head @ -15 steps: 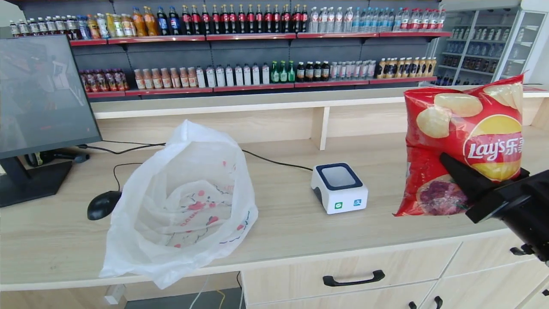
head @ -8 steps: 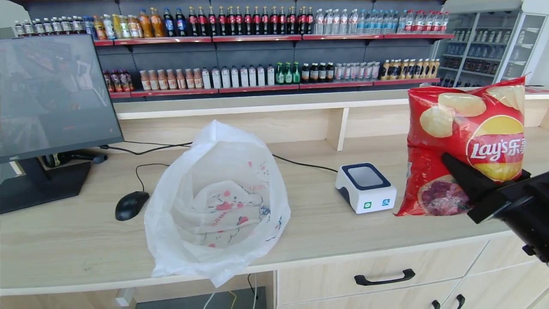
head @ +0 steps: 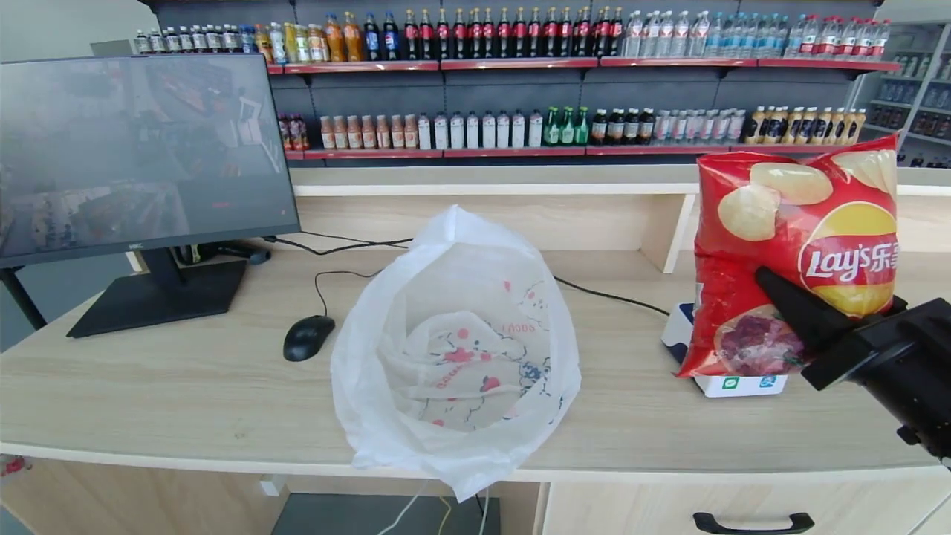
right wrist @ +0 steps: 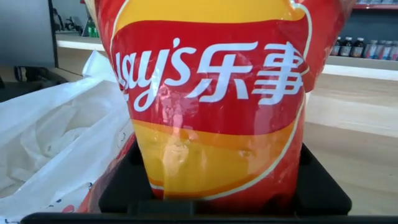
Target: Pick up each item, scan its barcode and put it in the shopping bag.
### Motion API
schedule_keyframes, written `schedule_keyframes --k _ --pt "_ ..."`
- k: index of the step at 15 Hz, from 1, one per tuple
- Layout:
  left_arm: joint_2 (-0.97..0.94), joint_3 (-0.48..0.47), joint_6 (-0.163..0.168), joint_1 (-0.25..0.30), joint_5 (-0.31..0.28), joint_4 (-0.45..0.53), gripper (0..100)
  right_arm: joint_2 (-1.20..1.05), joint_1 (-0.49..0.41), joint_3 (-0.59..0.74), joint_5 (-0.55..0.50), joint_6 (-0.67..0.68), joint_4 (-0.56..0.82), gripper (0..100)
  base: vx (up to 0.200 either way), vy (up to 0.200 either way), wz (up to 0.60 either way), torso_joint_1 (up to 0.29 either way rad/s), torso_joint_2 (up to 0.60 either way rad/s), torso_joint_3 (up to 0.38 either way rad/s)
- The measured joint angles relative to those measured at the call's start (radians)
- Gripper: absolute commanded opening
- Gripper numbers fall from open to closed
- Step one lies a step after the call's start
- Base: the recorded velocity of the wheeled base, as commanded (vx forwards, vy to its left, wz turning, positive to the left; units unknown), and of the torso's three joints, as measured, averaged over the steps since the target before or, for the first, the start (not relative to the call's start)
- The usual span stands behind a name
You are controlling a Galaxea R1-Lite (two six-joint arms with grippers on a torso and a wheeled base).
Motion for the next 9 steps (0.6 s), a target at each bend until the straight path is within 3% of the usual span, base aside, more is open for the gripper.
schedule_keyframes --k 4,9 --pt "0.0 0.0 0.0 0.0 0.0 0.001 100 0.003 -0.012 0.006 -0.009 -0.002 0.0 0 0.0 0.0 0.0 0.0 0.0 0.0" --pt "0.0 0.0 0.0 0.0 0.0 0.001 100 0.05 -0.107 0.024 -0.014 -0.006 0.001 0 0.0 0.0 0.0 0.0 0.0 0.0"
